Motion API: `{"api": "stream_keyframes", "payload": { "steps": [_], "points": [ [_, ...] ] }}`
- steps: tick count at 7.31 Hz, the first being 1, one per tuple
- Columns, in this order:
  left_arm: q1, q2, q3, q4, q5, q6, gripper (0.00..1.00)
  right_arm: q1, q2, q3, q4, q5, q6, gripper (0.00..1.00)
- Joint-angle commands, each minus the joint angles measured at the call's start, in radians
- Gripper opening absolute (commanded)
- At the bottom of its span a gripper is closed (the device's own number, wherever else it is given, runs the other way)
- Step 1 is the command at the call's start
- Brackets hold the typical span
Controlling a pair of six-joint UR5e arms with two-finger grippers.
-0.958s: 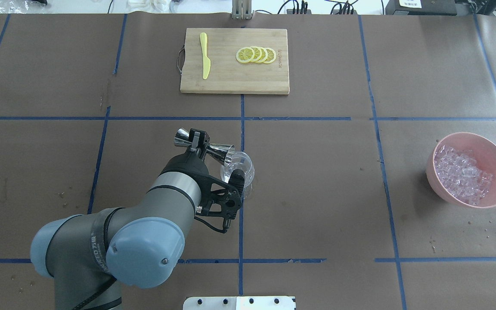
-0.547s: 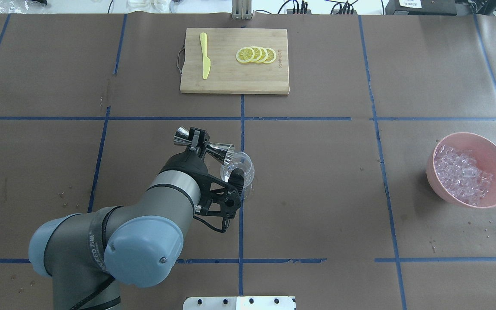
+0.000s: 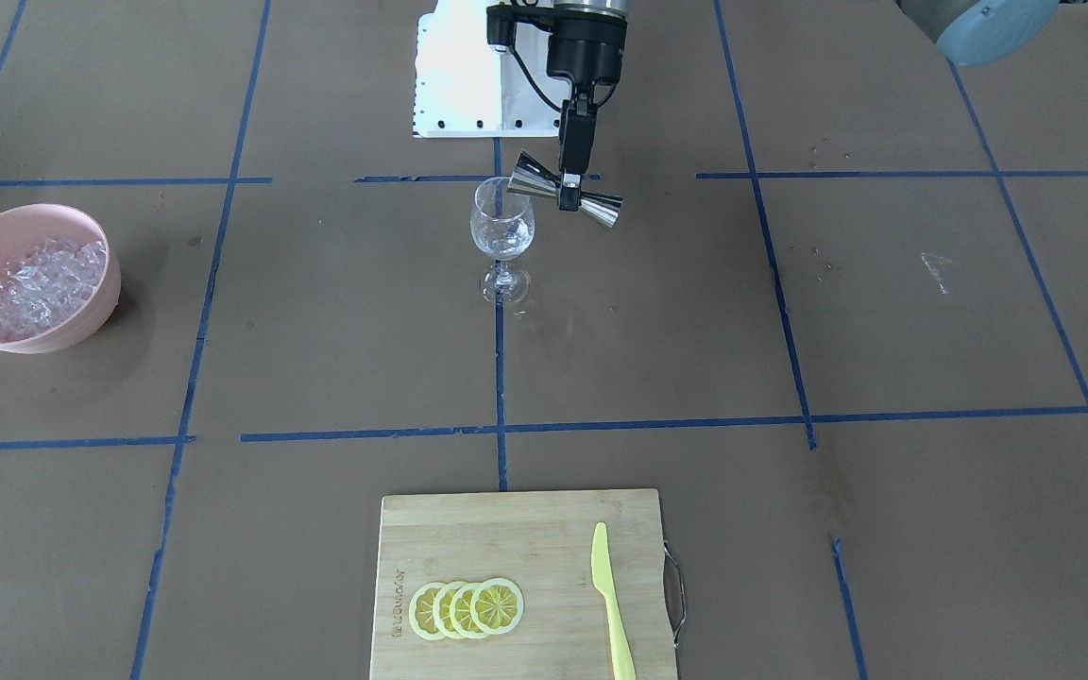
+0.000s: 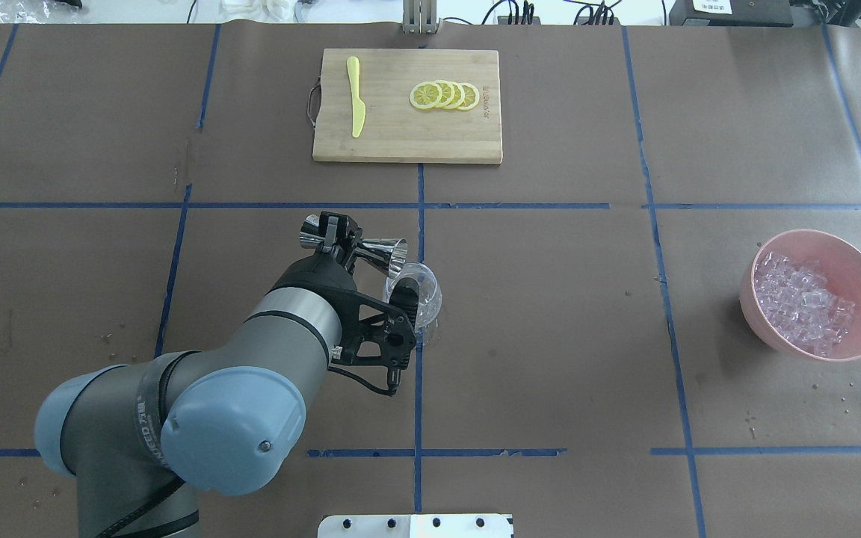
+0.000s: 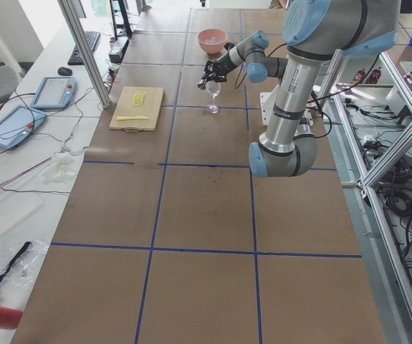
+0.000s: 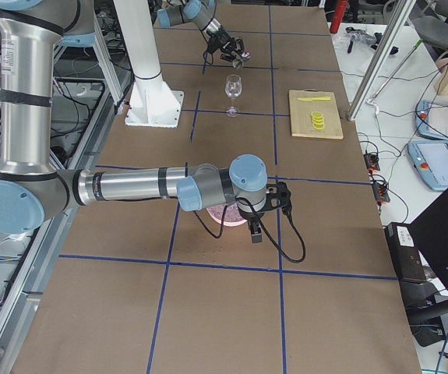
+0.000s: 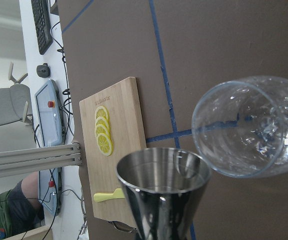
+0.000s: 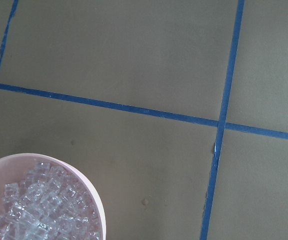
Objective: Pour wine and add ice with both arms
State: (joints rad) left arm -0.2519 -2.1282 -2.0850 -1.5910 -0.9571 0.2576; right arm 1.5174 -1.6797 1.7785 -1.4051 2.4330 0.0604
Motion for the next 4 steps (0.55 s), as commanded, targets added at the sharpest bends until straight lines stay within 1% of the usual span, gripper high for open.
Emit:
{"api": "stream_keyframes", "payload": {
  "steps": [1, 2, 3, 4],
  "points": [
    [-0.006, 0.06, -0.018, -0.056, -0.003, -0.254, 0.0, 0.0, 0.0, -0.001, 0.0, -0.002, 0.001, 1.0],
    [-0.01, 0.092, -0.045, -0.069, -0.006, -0.327, 0.0, 0.0, 0.001, 0.001, 0.0, -0.002, 0.001, 1.0],
    [-0.012, 0.124, -0.055, -0.081, -0.012, -0.506, 0.0, -0.003, 0.001, -0.001, 0.0, -0.003, 0.001, 1.0],
    [-0.012, 0.164, -0.055, -0.139, -0.031, -0.626, 0.0, -0.005, 0.001, -0.001, 0.0, -0.005, -0.001, 1.0]
  ]
}}
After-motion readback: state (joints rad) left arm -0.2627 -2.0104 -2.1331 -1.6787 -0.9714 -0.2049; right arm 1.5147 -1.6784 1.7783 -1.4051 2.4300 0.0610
